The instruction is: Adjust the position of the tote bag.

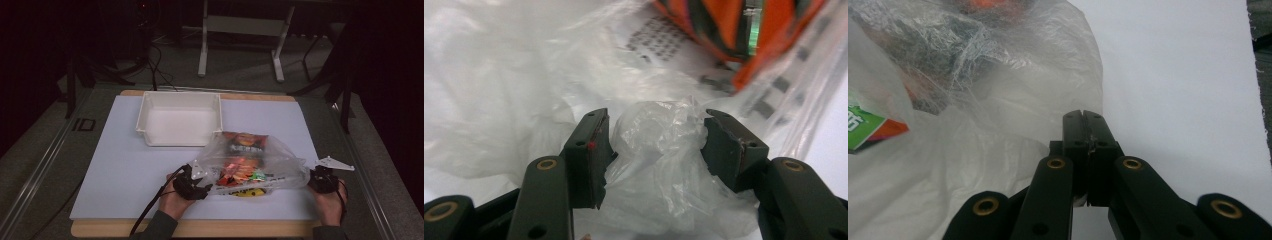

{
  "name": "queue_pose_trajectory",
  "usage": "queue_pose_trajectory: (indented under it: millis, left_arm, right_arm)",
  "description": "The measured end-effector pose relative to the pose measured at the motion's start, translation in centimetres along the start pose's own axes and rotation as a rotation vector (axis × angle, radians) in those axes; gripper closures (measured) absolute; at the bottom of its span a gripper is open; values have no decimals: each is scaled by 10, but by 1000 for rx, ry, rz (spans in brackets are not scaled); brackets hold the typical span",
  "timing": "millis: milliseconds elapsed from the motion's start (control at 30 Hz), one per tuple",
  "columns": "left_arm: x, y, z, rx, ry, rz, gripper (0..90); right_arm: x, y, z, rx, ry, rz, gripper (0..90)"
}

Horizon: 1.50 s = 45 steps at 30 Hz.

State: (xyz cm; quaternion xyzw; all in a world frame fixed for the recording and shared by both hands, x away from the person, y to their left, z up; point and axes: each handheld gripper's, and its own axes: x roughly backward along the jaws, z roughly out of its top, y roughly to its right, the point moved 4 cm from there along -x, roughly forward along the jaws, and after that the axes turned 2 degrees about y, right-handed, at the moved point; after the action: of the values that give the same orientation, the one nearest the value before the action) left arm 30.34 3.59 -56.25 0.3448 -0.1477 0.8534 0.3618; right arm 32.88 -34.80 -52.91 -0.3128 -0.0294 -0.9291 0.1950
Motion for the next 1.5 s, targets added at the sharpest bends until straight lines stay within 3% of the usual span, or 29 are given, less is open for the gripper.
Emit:
queue_pose_trajectory:
  millis: [267,400,533,567,700,867,1067,1133,1267,1367,1500]
  left_arm:
    - [-5,-16,3,66,23,75,445]
    - [-7,-20,5,102,22,89,443]
    - [-3,-17,7,106,41,40,443]
    - [5,-15,10,101,74,13,443]
    - [22,-12,17,101,147,-32,467]
    - [34,-9,24,73,182,-57,492]
    - [44,-15,27,111,231,-72,502]
    - [47,-17,29,128,254,-75,476]
    - [50,-15,34,147,308,-131,432]
    - [50,-12,38,133,317,-133,384]
    - [51,-10,42,135,345,-104,273]
  right_arm:
    - [-4,1,-5,3,-24,-13,894]
    - [-5,2,-6,-2,-26,-7,894]
    - [-6,1,-5,2,-26,-5,894]
    - [-6,1,-4,2,-26,-3,894]
    - [-2,1,-2,-7,-9,19,893]
    - [-1,-2,1,-1,-2,31,893]
    - [0,-3,3,1,1,36,893]
    - [0,-4,2,6,-2,40,893]
    - [-1,-7,2,10,-5,49,893]
    - [-1,-10,4,22,-4,56,892]
    - [-2,-13,4,36,-8,65,891]
